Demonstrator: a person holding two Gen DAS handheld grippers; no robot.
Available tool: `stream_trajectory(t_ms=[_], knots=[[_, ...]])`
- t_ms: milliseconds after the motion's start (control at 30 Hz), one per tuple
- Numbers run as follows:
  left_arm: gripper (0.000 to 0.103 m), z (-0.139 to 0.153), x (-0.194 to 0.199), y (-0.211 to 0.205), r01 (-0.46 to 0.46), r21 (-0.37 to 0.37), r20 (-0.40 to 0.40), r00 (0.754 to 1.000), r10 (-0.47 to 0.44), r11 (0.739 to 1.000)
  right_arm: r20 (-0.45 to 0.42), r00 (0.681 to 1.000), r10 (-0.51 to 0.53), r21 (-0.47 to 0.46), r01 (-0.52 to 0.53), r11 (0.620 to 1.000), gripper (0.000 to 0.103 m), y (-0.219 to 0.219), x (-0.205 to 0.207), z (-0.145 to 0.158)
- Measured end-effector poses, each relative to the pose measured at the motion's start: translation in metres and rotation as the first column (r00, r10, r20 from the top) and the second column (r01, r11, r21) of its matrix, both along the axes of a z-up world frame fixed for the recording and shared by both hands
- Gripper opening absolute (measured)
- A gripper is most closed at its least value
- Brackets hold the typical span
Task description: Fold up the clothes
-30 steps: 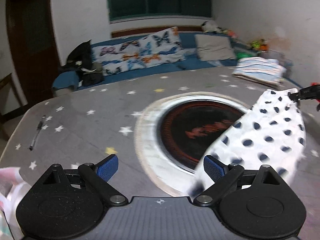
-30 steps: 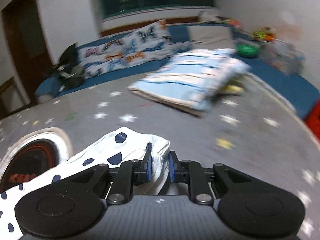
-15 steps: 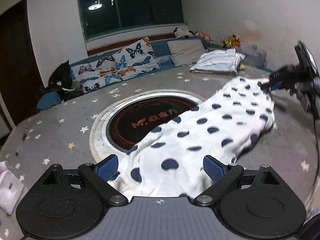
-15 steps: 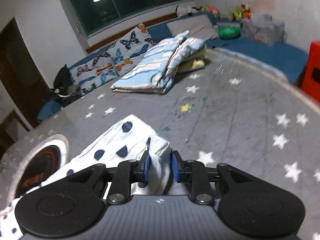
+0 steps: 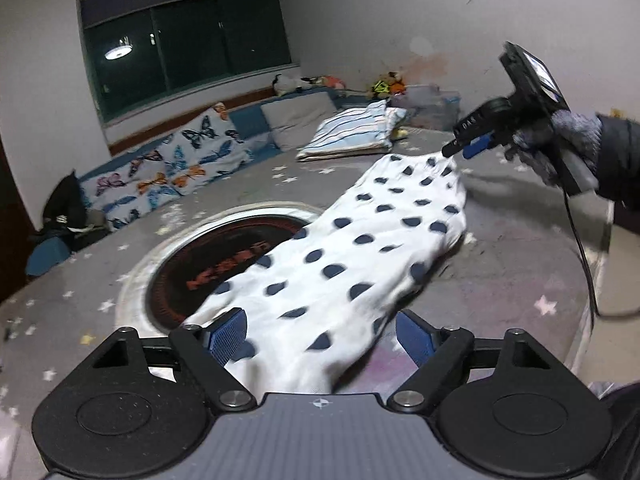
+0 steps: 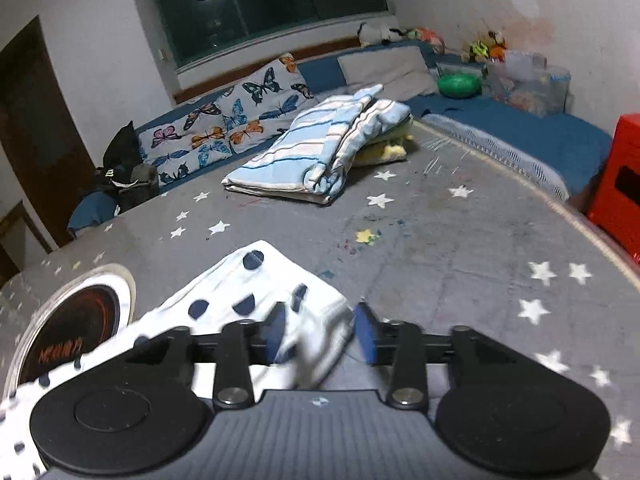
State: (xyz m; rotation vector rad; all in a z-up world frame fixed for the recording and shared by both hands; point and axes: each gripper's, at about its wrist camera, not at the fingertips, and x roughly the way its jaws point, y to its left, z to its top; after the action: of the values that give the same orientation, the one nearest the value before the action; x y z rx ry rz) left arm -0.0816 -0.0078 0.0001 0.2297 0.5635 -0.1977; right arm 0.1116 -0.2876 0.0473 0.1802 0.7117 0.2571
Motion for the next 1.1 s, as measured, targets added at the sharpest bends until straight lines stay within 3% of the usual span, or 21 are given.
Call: stream_trajectory(t_ms=[133, 200, 233, 467, 533, 600, 667, 800, 933, 1033, 1100], knots=[[0.074, 0.0, 0.021, -0.015, 0.051, -0.051, -0.021, 0.998, -0.053, 0.997, -0.015, 0.996, 0.083, 0.022, -0.083, 0.996, 0.049, -0.008, -0.025, 0.006], [0.06, -0.003, 0.03, -0.025, 0.084, -0.063, -0.033, 0.996, -0.086, 0.994, -0.023, 0.988, 0.155, 0.056, -0.153, 0.987, 0.055, -0.009, -0.04, 0.007], [0.058, -0.004, 0.035, -0.031, 0.107, -0.065, -0.04, 0.993, -0.109, 0.992, -0.022, 0.981, 0.193, 0.067, -0.191, 0.979, 0.057, -0.008, -0.049, 0.007], [0.058, -0.025, 0.066, -0.074, 0.182, 0.057, -0.058, 0.982, -0.178, 0.982, -0.014, 0.901, 0.433, 0.078, -0.43, 0.899, 0.066, 0.012, -0.101, -0.004], [0.047, -0.03, 0.076, -0.08, 0.181, 0.088, -0.068, 0.982, -0.176, 0.979, -0.007, 0.873, 0.487, 0.072, -0.486, 0.871, 0.067, 0.019, -0.112, -0.008], [0.026, -0.036, 0.087, -0.079, 0.185, 0.089, -0.097, 0.98, -0.176, 0.979, -0.001, 0.842, 0.539, 0.068, -0.538, 0.841, 0.069, 0.026, -0.123, -0.013], [0.016, -0.035, 0.097, -0.072, 0.177, 0.042, -0.131, 0.977, -0.17, 0.983, -0.002, 0.821, 0.571, 0.075, -0.57, 0.818, 0.069, 0.032, -0.129, -0.017], [0.012, -0.024, 0.119, -0.043, 0.152, -0.185, -0.22, 0.957, -0.191, 0.971, 0.011, 0.776, 0.631, 0.084, -0.629, 0.773, 0.069, 0.043, -0.134, -0.021], [0.011, -0.022, 0.141, -0.009, 0.08, -0.41, -0.312, 0.924, -0.222, 0.909, 0.026, 0.728, 0.685, 0.099, -0.684, 0.723, 0.069, 0.059, -0.133, -0.024], [0.011, -0.025, 0.15, 0.008, 0.021, -0.513, -0.346, 0.91, -0.229, 0.858, 0.032, 0.687, 0.726, 0.114, -0.724, 0.68, 0.069, 0.075, -0.127, -0.026], [0.011, -0.026, 0.152, 0.012, 0.005, -0.544, -0.355, 0.905, -0.235, 0.839, 0.031, 0.669, 0.742, 0.121, -0.74, 0.662, 0.07, 0.085, -0.124, -0.027]])
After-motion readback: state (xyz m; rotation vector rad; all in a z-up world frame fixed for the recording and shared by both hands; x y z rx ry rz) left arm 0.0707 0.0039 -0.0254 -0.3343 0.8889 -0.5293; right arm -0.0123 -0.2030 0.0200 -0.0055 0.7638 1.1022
